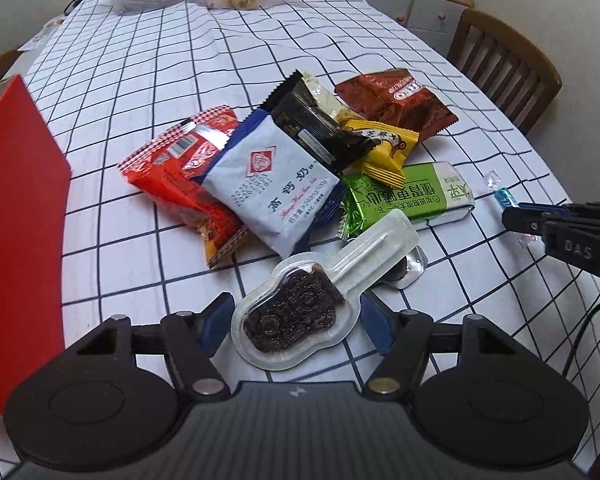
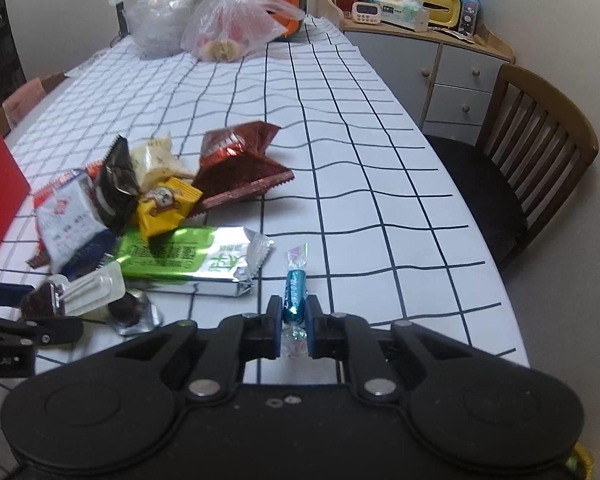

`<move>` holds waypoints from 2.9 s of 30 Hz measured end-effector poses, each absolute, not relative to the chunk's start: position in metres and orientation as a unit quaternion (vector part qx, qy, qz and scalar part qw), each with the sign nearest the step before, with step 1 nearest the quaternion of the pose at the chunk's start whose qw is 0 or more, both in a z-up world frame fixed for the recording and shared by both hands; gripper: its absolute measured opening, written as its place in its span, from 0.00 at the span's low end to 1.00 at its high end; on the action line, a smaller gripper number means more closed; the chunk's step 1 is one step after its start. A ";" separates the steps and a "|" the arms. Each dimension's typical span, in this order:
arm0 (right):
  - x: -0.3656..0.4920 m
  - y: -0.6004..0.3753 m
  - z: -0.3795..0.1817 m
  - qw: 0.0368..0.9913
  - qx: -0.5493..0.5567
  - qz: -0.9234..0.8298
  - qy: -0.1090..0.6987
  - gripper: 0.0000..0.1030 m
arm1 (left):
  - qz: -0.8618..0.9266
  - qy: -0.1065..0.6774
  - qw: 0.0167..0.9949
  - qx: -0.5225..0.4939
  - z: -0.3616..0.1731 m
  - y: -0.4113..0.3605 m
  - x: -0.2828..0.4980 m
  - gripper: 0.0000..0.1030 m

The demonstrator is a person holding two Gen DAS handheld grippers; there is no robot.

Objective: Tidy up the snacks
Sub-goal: 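Grasp the clear cookie tray with the left tool while the right tool grasps the blue candy, then carry the cookie tray and blue candy over the cardboard box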

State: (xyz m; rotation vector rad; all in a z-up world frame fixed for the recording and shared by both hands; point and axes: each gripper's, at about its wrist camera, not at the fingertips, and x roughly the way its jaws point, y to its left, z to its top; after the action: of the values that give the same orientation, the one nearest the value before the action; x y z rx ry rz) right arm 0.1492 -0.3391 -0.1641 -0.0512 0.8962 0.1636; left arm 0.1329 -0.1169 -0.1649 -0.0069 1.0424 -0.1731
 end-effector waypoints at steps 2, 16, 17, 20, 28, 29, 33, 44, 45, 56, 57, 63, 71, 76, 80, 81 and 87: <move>0.143 -0.340 -0.157 0.899 -0.019 0.084 0.430 0.10 | -0.081 0.496 0.865 -0.013 -0.161 -0.113 0.129 0.66; 0.110 -0.315 -0.104 0.907 -0.003 0.129 0.400 0.10 | -0.056 0.462 0.884 -0.053 -0.105 -0.075 0.095 0.66; 0.109 -0.311 -0.100 0.909 -0.003 0.133 0.396 0.10 | -0.054 0.458 0.885 -0.056 -0.100 -0.071 0.093 0.66; 0.105 -0.297 -0.087 0.913 -0.005 0.147 0.382 0.10 | -0.043 0.450 0.890 -0.061 -0.089 -0.060 0.088 0.66; 0.097 -0.253 -0.060 0.917 -0.014 0.188 0.351 0.10 | -0.022 0.422 0.904 -0.072 -0.061 -0.026 0.072 0.66; 0.095 -0.247 -0.058 0.917 -0.015 0.194 0.348 0.10 | -0.020 0.418 0.905 -0.073 -0.058 -0.022 0.069 0.66; 0.092 -0.222 -0.049 0.916 -0.020 0.214 0.338 0.10 | -0.006 0.405 0.911 -0.075 -0.047 -0.003 0.062 0.67; 0.087 -0.139 -0.033 0.903 -0.045 0.283 0.319 0.10 | 0.051 0.381 0.919 -0.084 -0.034 0.064 0.043 0.67; 0.087 -0.131 -0.033 0.902 -0.048 0.288 0.319 0.10 | 0.056 0.380 0.919 -0.084 -0.033 0.070 0.043 0.67; 0.095 -0.055 -0.049 0.882 -0.088 0.320 0.335 0.10 | 0.118 0.388 0.910 -0.085 -0.046 0.147 0.050 0.67; 0.097 -0.049 -0.052 0.880 -0.093 0.322 0.338 0.10 | 0.124 0.390 0.909 -0.084 -0.048 0.154 0.052 0.67; 0.109 -0.015 -0.073 0.861 -0.120 0.327 0.370 0.10 | 0.149 0.413 0.895 -0.076 -0.063 0.190 0.066 0.67; 0.118 0.026 -0.102 0.832 -0.154 0.343 0.409 0.10 | 0.161 0.449 0.878 -0.038 -0.083 0.212 0.092 0.67; 0.127 0.041 -0.119 0.812 -0.156 0.352 0.439 0.10 | 0.151 0.462 0.874 0.001 -0.094 0.205 0.099 0.67; 0.129 0.050 -0.128 0.800 -0.171 0.356 0.451 0.10 | 0.142 0.483 0.864 0.018 -0.102 0.200 0.107 0.67; 0.129 0.051 -0.130 0.798 -0.173 0.357 0.453 0.10 | 0.139 0.488 0.862 0.021 -0.104 0.199 0.109 0.67; 0.130 0.059 -0.137 0.790 -0.189 0.359 0.460 0.10 | 0.129 0.515 0.847 0.033 -0.116 0.196 0.117 0.67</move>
State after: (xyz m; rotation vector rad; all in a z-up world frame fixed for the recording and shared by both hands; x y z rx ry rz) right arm 0.1296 0.0592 -0.1366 -0.4061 0.9905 0.7726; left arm 0.1168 0.1959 -0.1155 0.0689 1.0863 0.2725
